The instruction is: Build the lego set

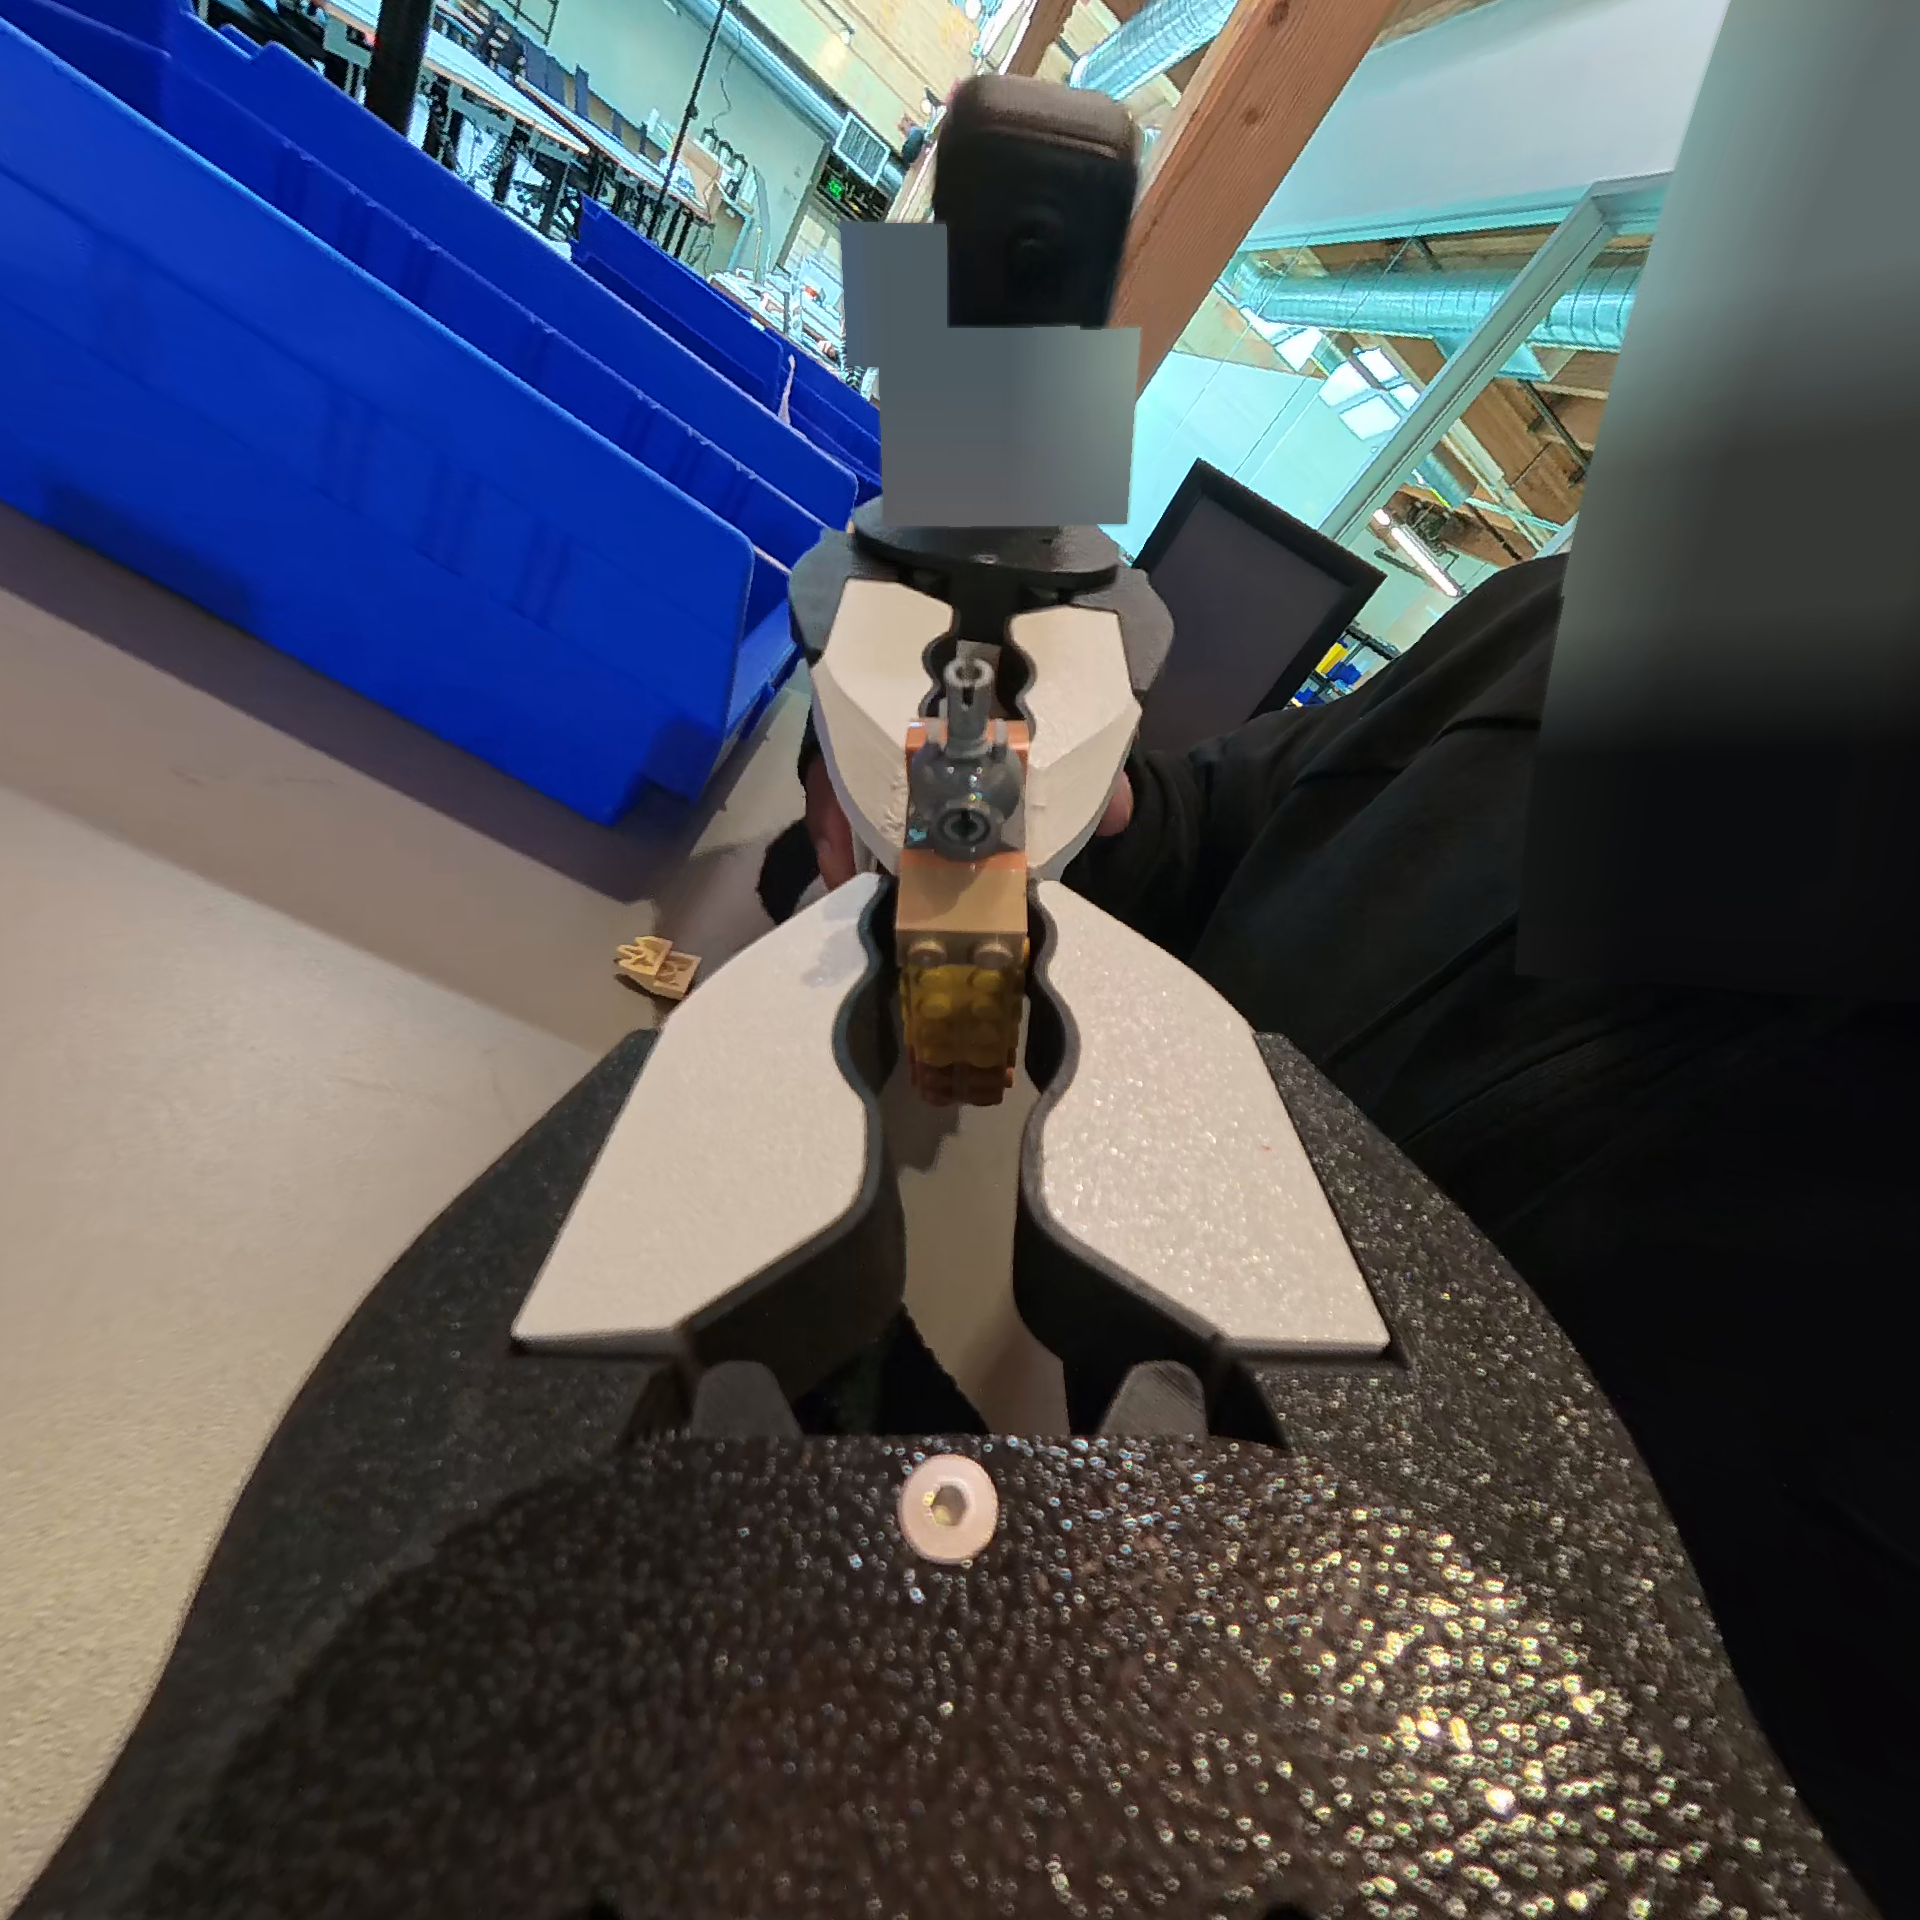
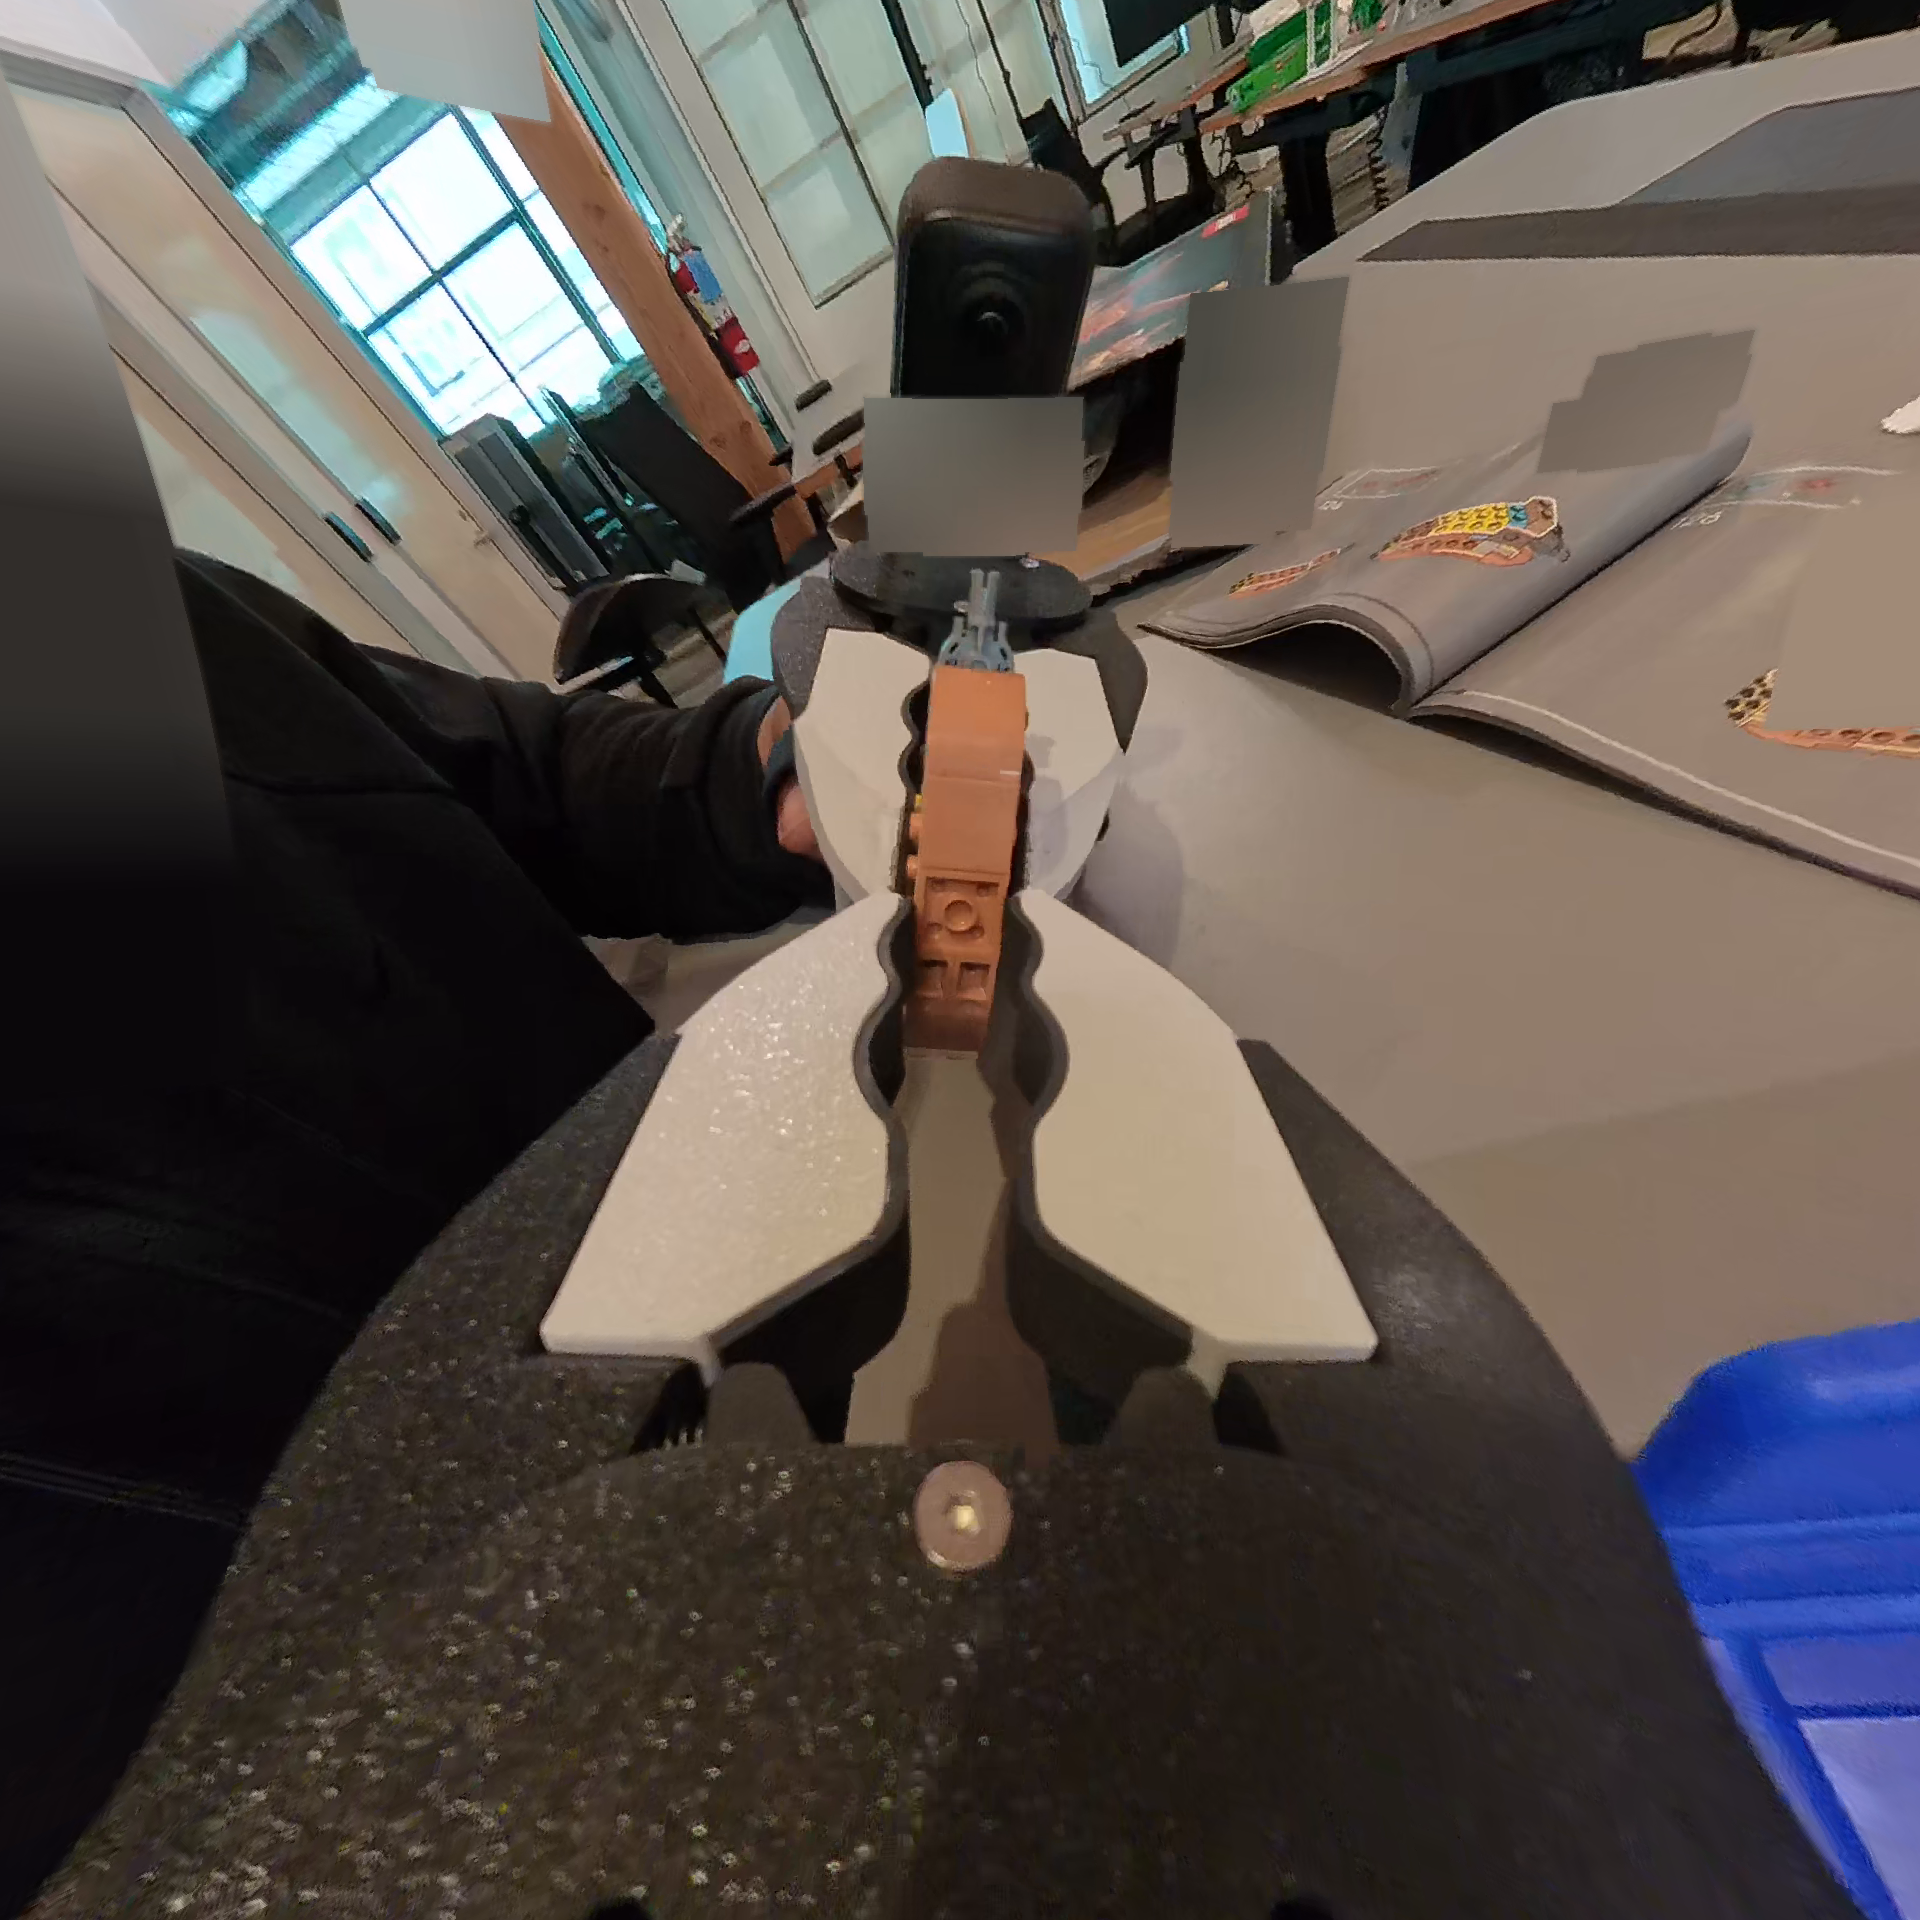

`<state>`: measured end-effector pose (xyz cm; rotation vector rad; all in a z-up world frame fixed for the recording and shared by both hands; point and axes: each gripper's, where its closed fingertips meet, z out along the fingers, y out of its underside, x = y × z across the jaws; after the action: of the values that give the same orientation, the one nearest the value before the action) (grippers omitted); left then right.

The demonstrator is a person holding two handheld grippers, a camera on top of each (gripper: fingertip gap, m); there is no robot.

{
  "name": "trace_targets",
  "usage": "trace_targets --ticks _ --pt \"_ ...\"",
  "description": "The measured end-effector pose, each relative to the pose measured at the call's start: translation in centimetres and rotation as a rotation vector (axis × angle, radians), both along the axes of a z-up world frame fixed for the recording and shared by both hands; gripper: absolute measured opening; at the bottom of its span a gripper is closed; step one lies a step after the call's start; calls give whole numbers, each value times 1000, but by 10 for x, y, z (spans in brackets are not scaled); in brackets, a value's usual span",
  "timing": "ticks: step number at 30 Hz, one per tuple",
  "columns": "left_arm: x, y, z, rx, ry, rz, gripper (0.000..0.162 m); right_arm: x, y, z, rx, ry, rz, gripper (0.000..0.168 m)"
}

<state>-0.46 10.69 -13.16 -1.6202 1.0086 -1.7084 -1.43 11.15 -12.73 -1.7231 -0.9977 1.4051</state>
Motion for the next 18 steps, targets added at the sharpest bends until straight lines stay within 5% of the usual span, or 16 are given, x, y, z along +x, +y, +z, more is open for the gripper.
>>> trace_targets --ticks 11,18 --pt "-2 -3 3 -30 -28 -34 20 -1 -3 4 -189 115 50 15" --pt "-1 -1 1 -8 -7 -9 20 -1 -1 2 -22 27 -2 15"
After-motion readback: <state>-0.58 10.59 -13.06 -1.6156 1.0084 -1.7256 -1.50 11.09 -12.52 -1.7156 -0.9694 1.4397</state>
